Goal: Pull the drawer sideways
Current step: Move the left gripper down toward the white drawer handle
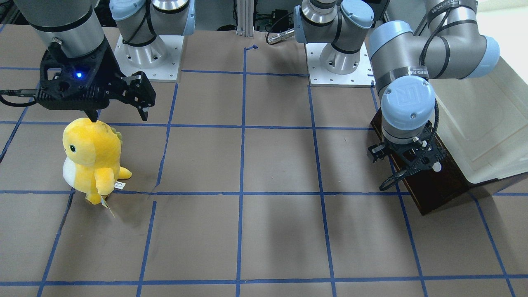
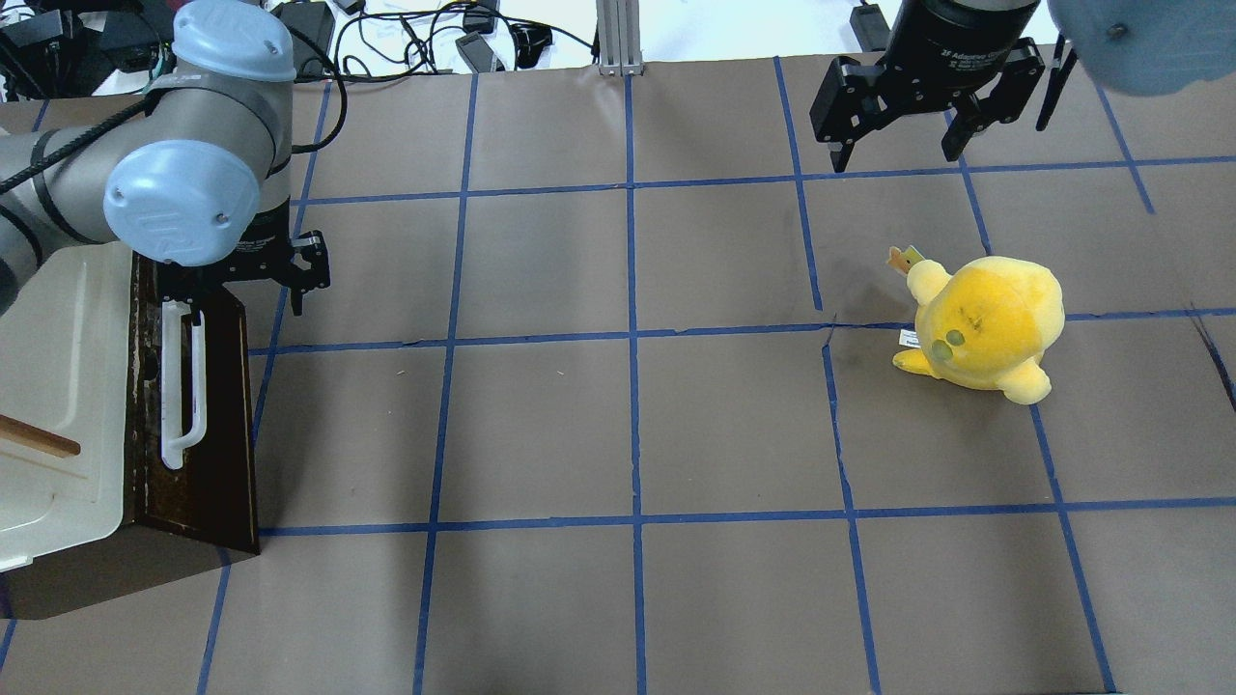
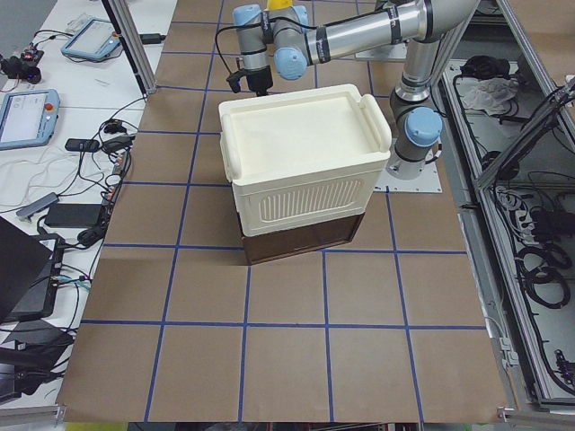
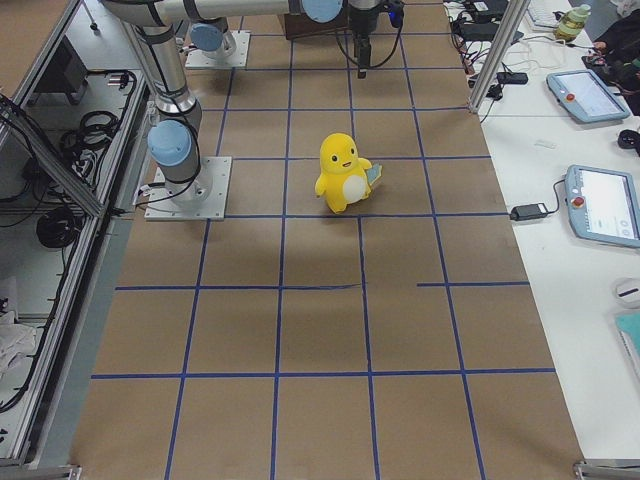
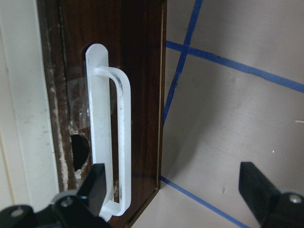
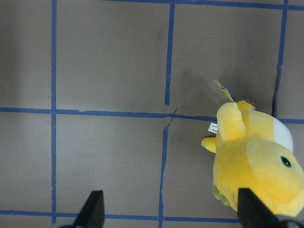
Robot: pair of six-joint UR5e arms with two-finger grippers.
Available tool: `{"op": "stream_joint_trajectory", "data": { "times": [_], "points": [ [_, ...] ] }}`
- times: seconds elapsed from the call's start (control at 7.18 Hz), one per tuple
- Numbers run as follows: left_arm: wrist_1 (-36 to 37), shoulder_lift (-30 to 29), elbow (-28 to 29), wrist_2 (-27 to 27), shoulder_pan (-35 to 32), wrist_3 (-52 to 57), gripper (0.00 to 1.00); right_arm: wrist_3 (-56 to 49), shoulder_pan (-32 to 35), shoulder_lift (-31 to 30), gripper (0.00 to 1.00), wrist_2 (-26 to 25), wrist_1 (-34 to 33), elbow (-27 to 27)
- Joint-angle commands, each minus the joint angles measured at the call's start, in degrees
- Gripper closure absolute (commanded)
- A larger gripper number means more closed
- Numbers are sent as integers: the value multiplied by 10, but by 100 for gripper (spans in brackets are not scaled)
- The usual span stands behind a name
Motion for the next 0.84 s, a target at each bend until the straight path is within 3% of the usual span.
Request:
{"op": "stream_joint_trajectory", "data": {
  "times": [0.0, 0.56, 0.7],
  "points": [
    [2, -21, 1, -2, 0, -20, 0, -1, 0, 0, 0, 0, 0, 0],
    [0, -53, 1, 21, -3, -18, 0, -1, 0, 0, 0, 0, 0, 0],
    [1, -70, 2, 70, -5, 47, 0, 0, 0, 0, 0, 0, 0, 0]
  ]
}}
